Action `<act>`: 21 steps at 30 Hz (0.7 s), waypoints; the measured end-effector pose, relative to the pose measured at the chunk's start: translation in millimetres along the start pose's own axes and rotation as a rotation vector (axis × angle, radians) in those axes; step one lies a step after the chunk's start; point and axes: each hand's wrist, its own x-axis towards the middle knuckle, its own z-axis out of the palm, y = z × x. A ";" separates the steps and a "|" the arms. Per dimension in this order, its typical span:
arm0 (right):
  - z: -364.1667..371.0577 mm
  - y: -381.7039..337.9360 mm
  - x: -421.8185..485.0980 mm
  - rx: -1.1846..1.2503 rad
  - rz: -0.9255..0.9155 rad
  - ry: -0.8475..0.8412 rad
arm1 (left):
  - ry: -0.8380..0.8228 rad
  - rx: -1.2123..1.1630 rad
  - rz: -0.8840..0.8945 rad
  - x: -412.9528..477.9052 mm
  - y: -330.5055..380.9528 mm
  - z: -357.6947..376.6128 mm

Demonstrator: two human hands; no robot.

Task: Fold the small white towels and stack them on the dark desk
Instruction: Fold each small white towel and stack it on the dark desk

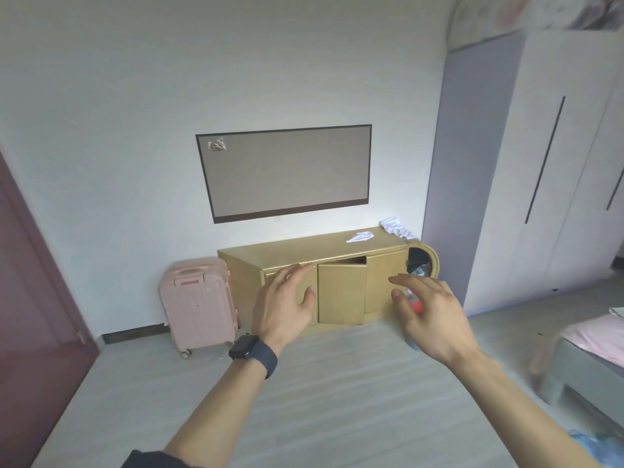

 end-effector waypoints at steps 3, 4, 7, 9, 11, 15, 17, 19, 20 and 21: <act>18.0 36.3 53.3 0.000 0.042 0.000 | 0.017 -0.046 -0.003 62.0 -12.9 33.6; 24.2 48.2 69.8 -0.004 0.051 0.001 | 0.018 -0.048 0.006 80.9 -17.8 45.7; 41.6 82.1 122.6 0.001 0.078 0.031 | 0.004 -0.050 0.023 138.8 -32.7 83.0; 53.7 105.9 155.7 -0.002 0.084 0.048 | -0.015 -0.043 0.016 174.2 -41.5 109.8; 66.9 130.4 189.1 0.009 0.085 0.073 | -0.031 -0.032 0.019 209.4 -49.9 138.2; 99.1 188.7 260.0 0.020 0.076 0.079 | -0.058 -0.040 0.019 285.5 -65.7 203.3; 116.0 223.1 298.3 0.015 0.072 0.075 | -0.069 -0.029 0.014 323.0 -73.8 238.0; 131.5 254.5 337.1 0.027 0.074 0.061 | -0.081 -0.013 0.003 358.6 -81.7 269.0; 139.1 268.4 356.0 0.035 0.078 0.049 | -0.088 -0.011 -0.012 376.3 -85.8 282.9; 146.9 281.4 373.9 0.045 0.081 0.037 | -0.093 -0.011 -0.028 393.4 -89.7 295.9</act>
